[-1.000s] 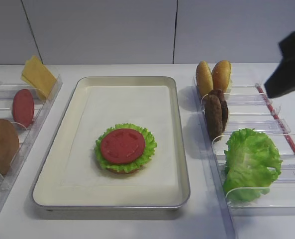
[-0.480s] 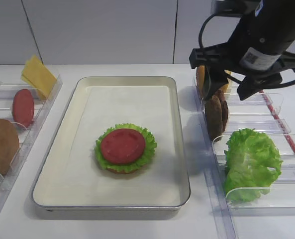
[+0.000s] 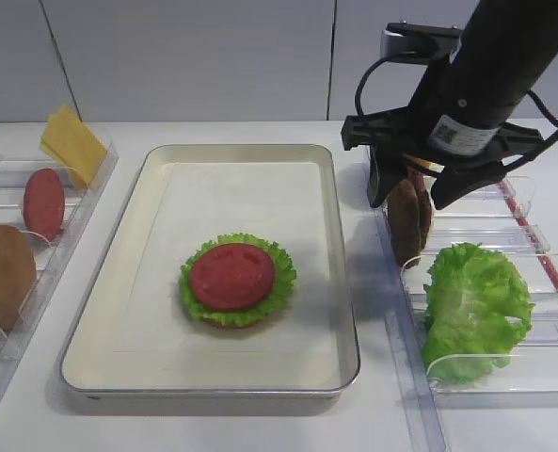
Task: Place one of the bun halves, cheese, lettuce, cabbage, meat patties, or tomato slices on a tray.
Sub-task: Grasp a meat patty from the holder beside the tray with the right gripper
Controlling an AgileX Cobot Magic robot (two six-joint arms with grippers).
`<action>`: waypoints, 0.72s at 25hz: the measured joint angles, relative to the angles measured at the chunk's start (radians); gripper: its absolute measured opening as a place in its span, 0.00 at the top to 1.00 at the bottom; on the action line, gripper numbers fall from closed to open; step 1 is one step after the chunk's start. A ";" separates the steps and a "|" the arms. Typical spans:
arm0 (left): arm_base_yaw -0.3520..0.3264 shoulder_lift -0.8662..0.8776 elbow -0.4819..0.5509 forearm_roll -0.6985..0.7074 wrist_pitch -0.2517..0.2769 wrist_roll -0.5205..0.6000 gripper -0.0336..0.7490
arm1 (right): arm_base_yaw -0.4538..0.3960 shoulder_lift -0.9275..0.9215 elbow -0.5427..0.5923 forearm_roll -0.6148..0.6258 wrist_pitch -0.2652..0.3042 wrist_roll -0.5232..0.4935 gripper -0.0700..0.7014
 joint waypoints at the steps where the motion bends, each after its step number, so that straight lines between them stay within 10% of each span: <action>1: 0.000 0.000 0.000 0.000 0.000 0.000 0.62 | 0.000 0.005 0.000 0.000 0.000 0.000 0.26; 18: 0.000 0.000 0.000 0.000 0.000 0.000 0.62 | 0.000 0.077 -0.006 0.039 -0.005 -0.003 0.36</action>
